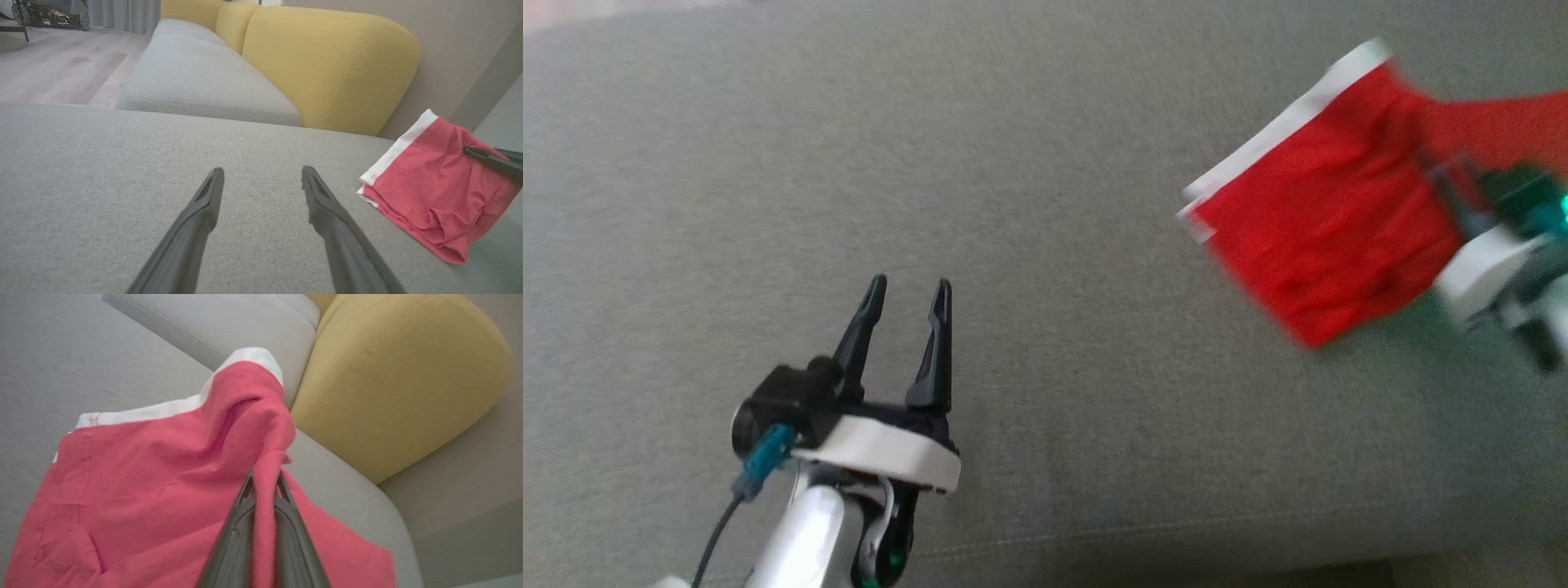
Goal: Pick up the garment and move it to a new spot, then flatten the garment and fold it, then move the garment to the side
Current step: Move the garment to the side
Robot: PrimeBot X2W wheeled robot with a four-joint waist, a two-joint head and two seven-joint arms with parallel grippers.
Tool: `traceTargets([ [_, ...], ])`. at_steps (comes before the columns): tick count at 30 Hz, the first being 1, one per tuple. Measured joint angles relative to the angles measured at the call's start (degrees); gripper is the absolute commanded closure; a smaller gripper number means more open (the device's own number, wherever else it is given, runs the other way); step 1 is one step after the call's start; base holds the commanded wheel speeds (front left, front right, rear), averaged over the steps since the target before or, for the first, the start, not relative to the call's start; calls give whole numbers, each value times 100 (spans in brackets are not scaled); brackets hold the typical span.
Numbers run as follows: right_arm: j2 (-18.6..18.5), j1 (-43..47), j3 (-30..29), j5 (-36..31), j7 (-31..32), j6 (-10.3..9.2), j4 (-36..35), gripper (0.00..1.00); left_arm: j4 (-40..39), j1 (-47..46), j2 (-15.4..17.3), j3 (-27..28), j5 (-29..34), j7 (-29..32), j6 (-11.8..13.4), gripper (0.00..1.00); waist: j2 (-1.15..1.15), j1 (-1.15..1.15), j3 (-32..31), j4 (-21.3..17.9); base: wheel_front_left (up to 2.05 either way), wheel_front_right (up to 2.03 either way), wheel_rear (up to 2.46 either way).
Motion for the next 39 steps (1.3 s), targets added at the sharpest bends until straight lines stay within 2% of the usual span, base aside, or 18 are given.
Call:
traceTargets([
  [4,-550,-383,-11,148,281,0,51,100,11,-240,-3,-20,56,0,-62,0,0,0,325,-180,0,0,0],
  [7,-662,-571,-330,220,442,0,203,100,13,-418,-7,-26,63,0,-75,0,0,0,563,-267,0,0,0],
  [15,-541,-753,-1449,182,617,0,742,100,29,-684,-12,-29,104,0,-80,0,0,1,1052,-321,0,0,0],
  [19,-249,-749,-1634,118,656,0,775,100,69,-688,-13,-32,104,0,-129,0,0,0,1124,-294,0,0,0],
  [22,-187,-750,-1783,-5,798,0,876,100,87,-701,-12,-35,104,0,-127,0,0,0,1144,-264,0,0,0],
  [23,-186,-750,-1859,-49,798,0,912,69,91,-713,-12,-43,104,0,-127,0,0,0,1144,-253,0,0,0],
  [24,-186,-750,-1964,-98,806,0,950,0,93,-736,-12,-54,103,0,-126,0,0,0,1141,-241,0,0,0],
  [33,46,-750,-2655,-706,879,0,954,0,149,-765,-12,-97,62,0,-115,0,0,0,940,-203,0,0,0],
  [39,539,-672,-2761,-789,677,0,461,0,154,-687,-15,11,-19,0,-91,0,0,0,586,-224,0,0,0],
])
